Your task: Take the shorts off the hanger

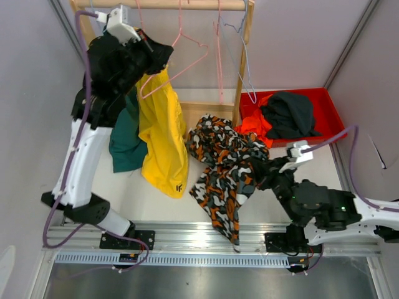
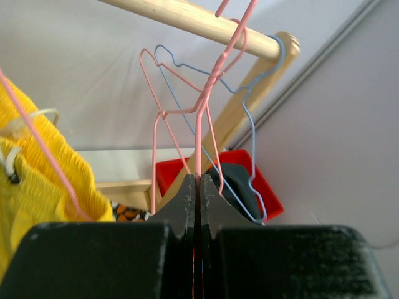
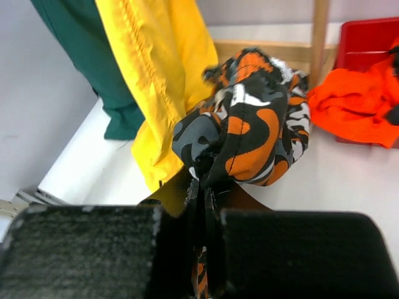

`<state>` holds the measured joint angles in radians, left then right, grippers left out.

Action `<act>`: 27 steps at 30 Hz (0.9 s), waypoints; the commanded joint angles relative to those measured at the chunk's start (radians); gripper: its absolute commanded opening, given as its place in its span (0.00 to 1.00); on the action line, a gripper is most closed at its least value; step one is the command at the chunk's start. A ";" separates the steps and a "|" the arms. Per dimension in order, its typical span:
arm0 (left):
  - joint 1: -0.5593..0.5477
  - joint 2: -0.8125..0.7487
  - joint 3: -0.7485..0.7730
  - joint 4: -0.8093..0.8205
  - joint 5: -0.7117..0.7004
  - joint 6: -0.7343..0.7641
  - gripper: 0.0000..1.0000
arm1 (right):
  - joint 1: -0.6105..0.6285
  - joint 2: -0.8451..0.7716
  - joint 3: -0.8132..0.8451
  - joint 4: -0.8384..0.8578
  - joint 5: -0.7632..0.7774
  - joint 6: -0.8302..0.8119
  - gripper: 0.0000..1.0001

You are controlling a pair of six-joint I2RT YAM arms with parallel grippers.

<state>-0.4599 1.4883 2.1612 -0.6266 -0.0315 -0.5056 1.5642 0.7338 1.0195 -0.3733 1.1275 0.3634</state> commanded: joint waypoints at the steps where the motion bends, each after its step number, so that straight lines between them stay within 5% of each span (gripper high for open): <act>1: 0.006 0.078 0.144 0.070 -0.063 0.025 0.00 | 0.052 -0.039 0.082 -0.111 0.213 0.031 0.00; 8: 0.023 0.266 0.282 0.128 -0.104 0.042 0.00 | 0.091 -0.024 0.126 -0.199 0.250 0.048 0.00; 12: 0.049 0.322 0.296 0.156 -0.090 0.026 0.00 | 0.091 -0.030 0.123 -0.095 0.299 -0.064 0.00; 17: 0.056 0.343 0.269 0.160 -0.082 0.018 0.00 | 0.036 -0.059 0.128 0.249 0.276 -0.455 0.00; 21: 0.058 0.296 0.129 0.206 -0.055 0.004 0.01 | -0.111 -0.031 0.270 0.344 0.141 -0.671 0.00; 24: 0.059 0.253 0.043 0.242 -0.036 0.004 0.27 | -0.251 0.065 0.450 0.405 0.028 -0.822 0.00; 25: 0.061 0.248 0.031 0.245 -0.030 0.007 0.54 | -0.283 0.122 0.491 0.425 0.003 -0.860 0.00; 27: 0.063 0.228 0.016 0.239 -0.018 0.015 0.71 | -0.363 0.182 0.630 0.451 -0.070 -0.935 0.00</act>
<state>-0.4091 1.7844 2.2009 -0.4370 -0.0803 -0.4950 1.2762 0.8406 1.4933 -0.0704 1.1915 -0.3473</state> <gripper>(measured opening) 0.631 0.022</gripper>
